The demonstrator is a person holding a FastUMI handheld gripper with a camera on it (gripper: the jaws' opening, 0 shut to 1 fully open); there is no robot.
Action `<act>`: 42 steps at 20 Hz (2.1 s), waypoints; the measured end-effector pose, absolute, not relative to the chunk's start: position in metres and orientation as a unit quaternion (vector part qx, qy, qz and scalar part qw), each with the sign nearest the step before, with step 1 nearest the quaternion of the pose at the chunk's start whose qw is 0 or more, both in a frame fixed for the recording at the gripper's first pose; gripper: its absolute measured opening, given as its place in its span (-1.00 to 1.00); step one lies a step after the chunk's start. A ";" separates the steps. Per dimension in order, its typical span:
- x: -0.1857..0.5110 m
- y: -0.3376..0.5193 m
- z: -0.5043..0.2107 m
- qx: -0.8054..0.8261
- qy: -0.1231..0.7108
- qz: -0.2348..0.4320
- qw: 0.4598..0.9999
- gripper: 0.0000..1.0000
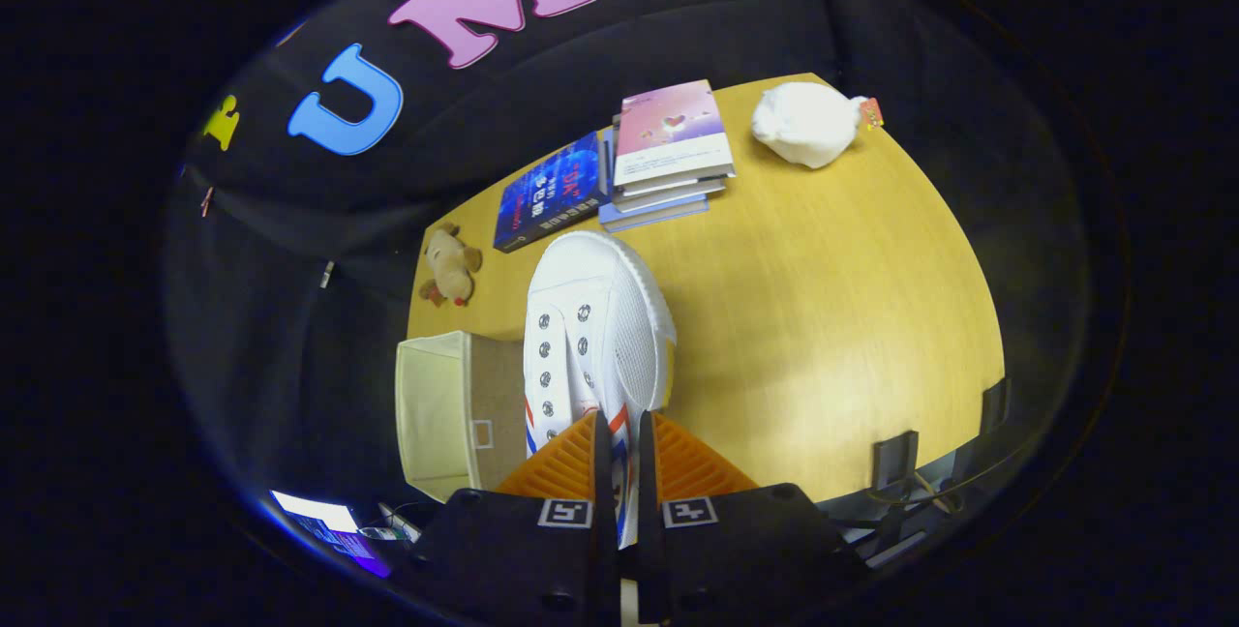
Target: Open the storage box then place both shoes into the box .Put the left shoe in first, then the right shoe, with the right side of both shoes facing outward in a uniform manner.
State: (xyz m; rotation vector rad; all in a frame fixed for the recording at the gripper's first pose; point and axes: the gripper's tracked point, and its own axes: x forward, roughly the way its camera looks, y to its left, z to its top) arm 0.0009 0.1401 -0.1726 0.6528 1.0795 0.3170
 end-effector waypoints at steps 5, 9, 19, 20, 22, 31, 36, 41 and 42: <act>0.004 0.202 -0.127 0.305 0.484 0.188 0.798 -0.77; 0.003 0.249 -0.108 0.296 0.482 0.210 0.797 -0.77; -0.010 0.339 -0.116 0.257 0.528 0.222 0.778 -0.77; -0.011 0.345 -0.122 0.251 0.534 0.220 0.777 -0.77; -0.014 0.355 -0.134 0.235 0.547 0.213 0.774 -0.77; -0.021 0.387 -0.164 0.222 0.586 0.195 0.754 -0.77; 0.001 0.377 -0.154 0.260 0.566 0.185 0.760 -0.49; -0.004 0.363 -0.161 0.242 0.565 0.187 0.767 0.60; -0.005 0.365 -0.159 0.245 0.564 0.191 0.765 0.67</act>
